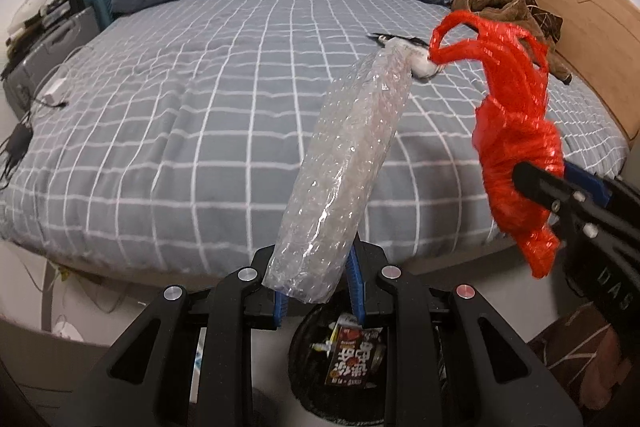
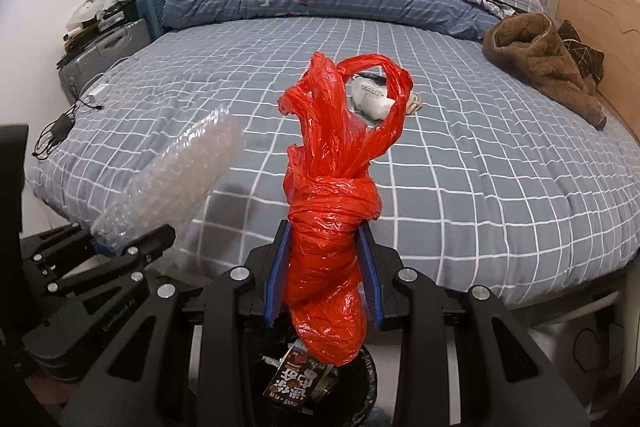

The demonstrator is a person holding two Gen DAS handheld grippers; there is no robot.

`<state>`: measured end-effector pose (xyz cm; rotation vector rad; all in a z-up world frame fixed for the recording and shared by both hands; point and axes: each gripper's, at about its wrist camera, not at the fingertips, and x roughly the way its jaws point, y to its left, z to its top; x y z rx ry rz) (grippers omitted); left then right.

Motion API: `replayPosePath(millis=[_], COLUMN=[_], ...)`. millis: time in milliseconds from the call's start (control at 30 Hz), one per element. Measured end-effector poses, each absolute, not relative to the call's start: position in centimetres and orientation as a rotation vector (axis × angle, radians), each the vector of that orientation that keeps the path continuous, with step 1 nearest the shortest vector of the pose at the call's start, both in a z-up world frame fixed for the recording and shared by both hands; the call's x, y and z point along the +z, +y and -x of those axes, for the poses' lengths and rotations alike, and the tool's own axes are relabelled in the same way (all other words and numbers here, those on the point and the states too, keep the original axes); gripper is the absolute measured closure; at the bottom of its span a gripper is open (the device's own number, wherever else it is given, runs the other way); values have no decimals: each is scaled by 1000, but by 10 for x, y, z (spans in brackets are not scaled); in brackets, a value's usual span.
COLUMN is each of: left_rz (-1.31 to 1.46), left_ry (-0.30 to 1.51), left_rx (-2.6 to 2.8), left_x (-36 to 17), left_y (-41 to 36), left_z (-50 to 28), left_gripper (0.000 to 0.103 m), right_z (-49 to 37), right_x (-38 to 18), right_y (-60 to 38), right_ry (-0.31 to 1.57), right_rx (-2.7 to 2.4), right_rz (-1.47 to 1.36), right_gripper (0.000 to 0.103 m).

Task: Collect trash
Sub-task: 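Carry the bubble wrap and red bag with both tools over the black bin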

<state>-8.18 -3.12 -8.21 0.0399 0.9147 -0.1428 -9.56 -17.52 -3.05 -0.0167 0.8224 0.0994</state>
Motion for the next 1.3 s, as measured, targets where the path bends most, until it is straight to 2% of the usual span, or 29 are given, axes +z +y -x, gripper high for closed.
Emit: replayPosePath(millis=[733,1300], left_rz=[-49,-49], left_ry=[981,1060], left_rx=[-75,-70], left_x=[-96,-106], left_y=[-10,-11], left_z=[168,189], left_gripper=[80,80], right_z=[169,213], right_x=[-55,-70], right_y=[-158,-169], right_ry=[893,998], right_rx=[135,105], right_rz=[31,-1], right_gripper=[71,71])
